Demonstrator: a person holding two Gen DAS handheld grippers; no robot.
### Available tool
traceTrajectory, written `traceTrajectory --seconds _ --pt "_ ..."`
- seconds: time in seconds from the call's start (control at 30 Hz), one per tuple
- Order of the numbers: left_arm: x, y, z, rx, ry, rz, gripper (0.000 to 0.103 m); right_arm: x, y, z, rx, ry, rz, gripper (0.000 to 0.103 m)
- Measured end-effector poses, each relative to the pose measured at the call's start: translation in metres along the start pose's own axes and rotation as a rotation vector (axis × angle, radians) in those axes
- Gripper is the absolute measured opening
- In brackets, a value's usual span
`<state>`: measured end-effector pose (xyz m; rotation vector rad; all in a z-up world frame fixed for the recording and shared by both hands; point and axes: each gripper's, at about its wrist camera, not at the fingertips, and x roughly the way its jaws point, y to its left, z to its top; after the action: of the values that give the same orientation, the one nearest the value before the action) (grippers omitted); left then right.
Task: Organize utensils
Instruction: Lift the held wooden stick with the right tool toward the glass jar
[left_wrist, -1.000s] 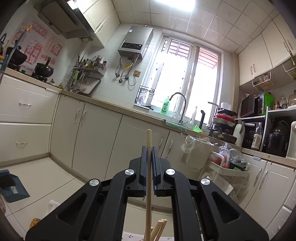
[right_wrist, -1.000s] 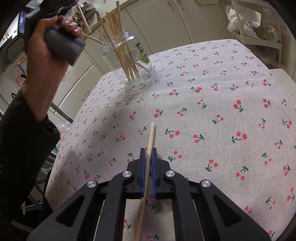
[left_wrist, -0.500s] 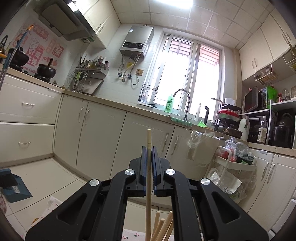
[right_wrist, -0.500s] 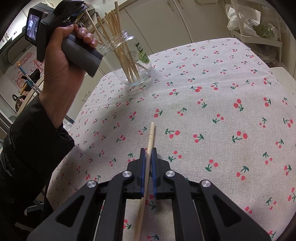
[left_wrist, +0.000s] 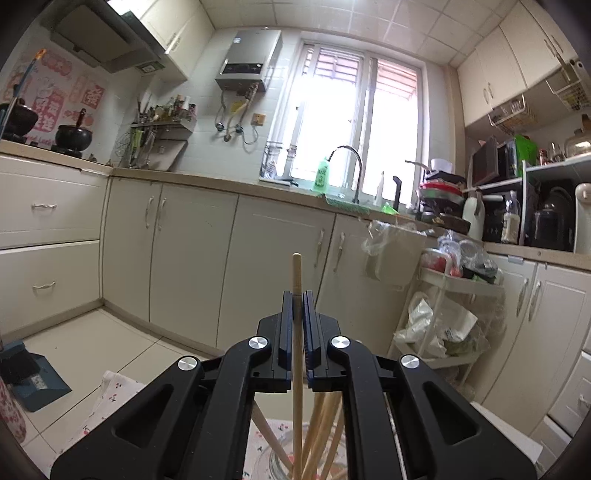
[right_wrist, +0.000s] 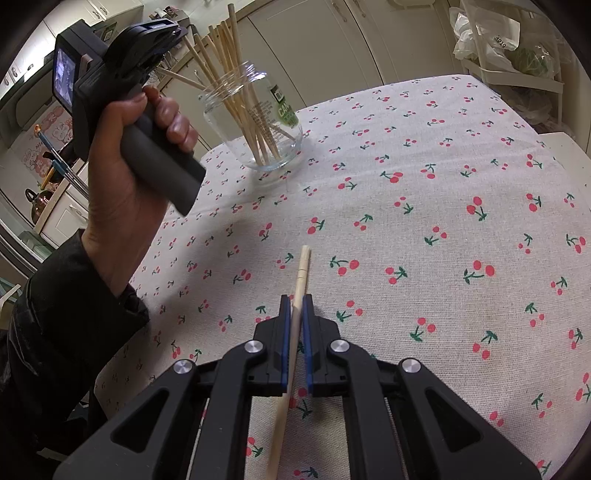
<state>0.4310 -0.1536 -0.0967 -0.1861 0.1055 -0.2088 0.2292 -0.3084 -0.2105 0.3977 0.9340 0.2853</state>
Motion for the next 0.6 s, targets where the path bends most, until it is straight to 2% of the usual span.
traceTrajectory --seconds 0.17,0.23,0.3,0.4,0.43,0.5,0.6 --pt "-0.009 -0.002 -0.003 0.044 0.052 -0.019 0.008 0.000 0.000 0.000 0.000 0.000 0.000 0.007" --pt "-0.016 0.000 -0.002 0.053 0.074 -0.022 0.018 0.000 0.000 0.000 0.001 0.000 0.000 0.007" --pt "-0.028 0.005 -0.001 0.055 0.072 -0.016 0.035 0.001 0.001 -0.001 0.001 0.000 0.001 0.007" --pt "-0.054 0.016 -0.002 0.052 0.067 0.006 0.050 0.001 -0.001 -0.001 0.014 0.000 0.006 0.007" --pt "-0.063 0.021 -0.004 0.044 0.070 0.014 0.052 0.000 -0.002 -0.001 0.029 -0.003 0.007 0.007" --pt "-0.081 0.033 -0.012 0.019 0.090 0.036 0.062 -0.002 -0.007 0.000 0.057 -0.013 0.019 0.007" --pt "-0.102 0.048 -0.034 -0.005 0.146 0.057 0.066 -0.006 -0.015 0.002 0.122 -0.035 0.050 0.007"
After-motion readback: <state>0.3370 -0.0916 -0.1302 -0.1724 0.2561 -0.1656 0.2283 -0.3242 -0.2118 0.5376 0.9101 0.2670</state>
